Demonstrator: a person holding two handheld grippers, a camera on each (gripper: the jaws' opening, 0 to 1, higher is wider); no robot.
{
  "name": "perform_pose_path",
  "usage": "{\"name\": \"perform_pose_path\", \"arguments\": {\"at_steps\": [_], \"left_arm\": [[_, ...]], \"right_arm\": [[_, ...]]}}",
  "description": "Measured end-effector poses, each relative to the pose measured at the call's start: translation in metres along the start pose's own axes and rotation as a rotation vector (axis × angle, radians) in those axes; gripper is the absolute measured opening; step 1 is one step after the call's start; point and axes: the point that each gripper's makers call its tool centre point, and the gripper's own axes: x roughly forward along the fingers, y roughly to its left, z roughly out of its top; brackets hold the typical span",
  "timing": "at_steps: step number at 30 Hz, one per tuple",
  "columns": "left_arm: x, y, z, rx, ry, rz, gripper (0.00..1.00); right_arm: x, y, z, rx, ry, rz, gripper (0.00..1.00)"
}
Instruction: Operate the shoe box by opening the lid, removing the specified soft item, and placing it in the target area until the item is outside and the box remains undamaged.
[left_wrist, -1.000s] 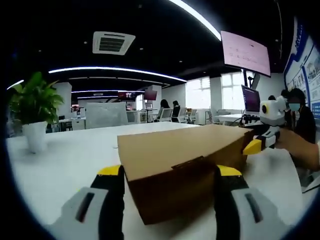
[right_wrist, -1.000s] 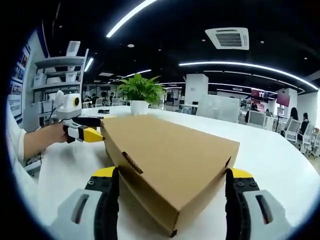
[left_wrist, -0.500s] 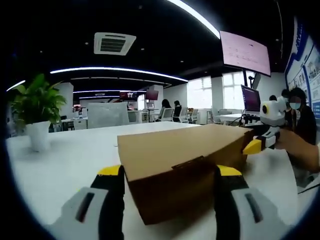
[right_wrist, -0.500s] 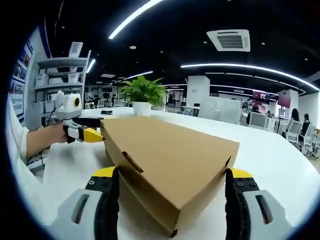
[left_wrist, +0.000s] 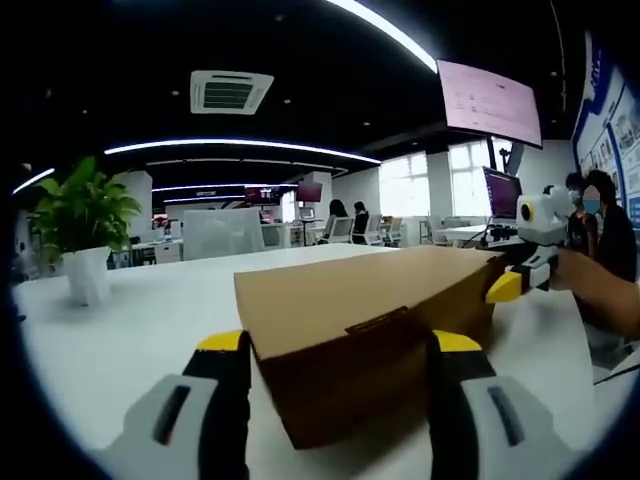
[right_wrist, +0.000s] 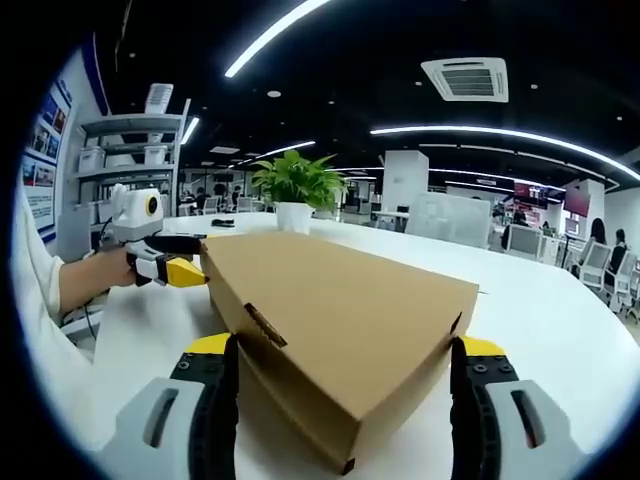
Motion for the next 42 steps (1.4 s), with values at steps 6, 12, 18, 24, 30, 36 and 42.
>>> {"name": "perform_pose_path", "arguments": {"at_steps": [6,12,18,24,30,36,42], "left_arm": [[-0.006,-0.001,0.0,-0.001,0.002,0.015,0.71],[-0.008,-0.002,0.0,-0.005,-0.001,0.019,0.71],[-0.01,-0.003,0.0,-0.008,-0.002,0.023,0.71],[-0.013,-0.003,0.001,-0.037,-0.018,0.026,0.7],[-0.013,-0.003,0.001,-0.033,-0.023,0.032,0.7],[-0.01,-0.003,0.0,-0.031,-0.032,0.05,0.7],[-0.01,-0.003,0.0,-0.033,-0.014,0.056,0.71]], "right_arm": [[0.0,0.004,0.0,-0.005,-0.004,0.019,0.9],[-0.002,0.006,0.0,-0.004,-0.012,0.023,0.89],[-0.002,0.007,0.0,-0.005,-0.018,0.027,0.89],[-0.001,0.004,0.0,-0.003,-0.009,0.047,0.9],[-0.001,0.004,0.0,-0.003,-0.007,0.053,0.89],[0.002,0.0,-0.001,-0.005,-0.023,0.069,0.9],[0.003,0.0,-0.001,-0.006,-0.021,0.071,0.9]]}}
